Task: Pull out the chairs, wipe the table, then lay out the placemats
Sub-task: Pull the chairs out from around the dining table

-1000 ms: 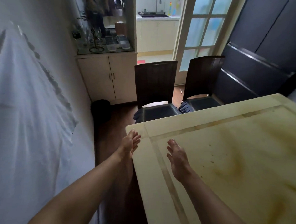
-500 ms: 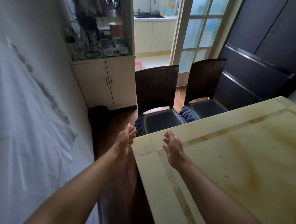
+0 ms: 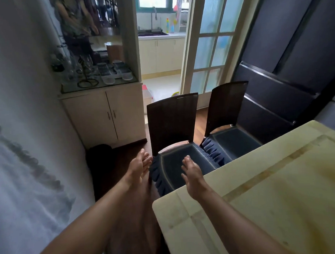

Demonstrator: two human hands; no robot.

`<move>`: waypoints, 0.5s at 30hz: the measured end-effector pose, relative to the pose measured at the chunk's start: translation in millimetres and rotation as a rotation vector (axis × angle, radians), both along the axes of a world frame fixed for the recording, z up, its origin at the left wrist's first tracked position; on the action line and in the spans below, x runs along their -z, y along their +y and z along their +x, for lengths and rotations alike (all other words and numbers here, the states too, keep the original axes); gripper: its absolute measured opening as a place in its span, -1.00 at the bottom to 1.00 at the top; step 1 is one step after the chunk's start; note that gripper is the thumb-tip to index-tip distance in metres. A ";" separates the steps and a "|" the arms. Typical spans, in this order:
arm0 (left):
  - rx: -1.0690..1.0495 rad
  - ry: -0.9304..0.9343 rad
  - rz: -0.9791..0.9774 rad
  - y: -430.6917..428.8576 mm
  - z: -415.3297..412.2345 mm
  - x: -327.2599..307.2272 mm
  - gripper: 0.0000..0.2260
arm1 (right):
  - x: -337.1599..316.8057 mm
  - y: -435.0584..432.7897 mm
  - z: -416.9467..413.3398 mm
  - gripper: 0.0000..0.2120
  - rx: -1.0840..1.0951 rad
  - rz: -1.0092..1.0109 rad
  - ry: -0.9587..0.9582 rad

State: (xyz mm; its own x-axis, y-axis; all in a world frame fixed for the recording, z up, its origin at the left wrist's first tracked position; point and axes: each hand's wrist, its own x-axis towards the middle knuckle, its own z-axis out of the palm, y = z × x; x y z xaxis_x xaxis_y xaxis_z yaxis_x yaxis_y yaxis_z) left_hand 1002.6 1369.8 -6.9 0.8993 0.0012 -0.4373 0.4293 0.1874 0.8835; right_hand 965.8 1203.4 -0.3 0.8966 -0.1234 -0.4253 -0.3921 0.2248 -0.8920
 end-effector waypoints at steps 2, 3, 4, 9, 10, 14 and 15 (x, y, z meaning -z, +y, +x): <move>0.026 0.024 -0.031 13.7 31.6 -0.2 -0.50 | -6.2 15.4 26.9 -0.55 0.029 -0.005 0.010; 0.045 0.031 -0.039 20.5 47.6 -0.2 -0.49 | -9.6 24.4 40.8 -0.56 0.042 -0.005 0.014; 0.062 0.031 -0.036 25.6 59.6 0.8 -0.49 | -12.6 30.8 51.8 -0.58 0.050 -0.008 0.013; 0.104 0.070 -0.043 41.4 116.6 2.8 -0.50 | -21.7 51.1 101.1 -0.68 0.101 -0.014 0.008; 0.117 0.076 -0.049 42.0 125.9 2.9 -0.50 | -22.4 51.7 111.6 -0.66 0.109 -0.023 0.008; 0.159 0.063 -0.052 44.8 166.2 5.5 -0.50 | -16.3 51.6 155.8 -0.54 0.132 -0.039 0.012; 0.166 0.059 -0.049 45.0 176.0 5.9 -0.50 | -12.3 50.4 165.6 -0.53 0.143 -0.032 0.015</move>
State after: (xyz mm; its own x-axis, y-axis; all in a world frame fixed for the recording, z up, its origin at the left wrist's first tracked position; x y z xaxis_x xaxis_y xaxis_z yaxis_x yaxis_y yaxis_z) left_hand 1178.6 1414.8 -12.8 0.8583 -0.1676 -0.4850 0.5086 0.1523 0.8474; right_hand 1131.4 1253.8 12.0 0.8625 -0.2634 -0.4321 -0.3712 0.2511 -0.8940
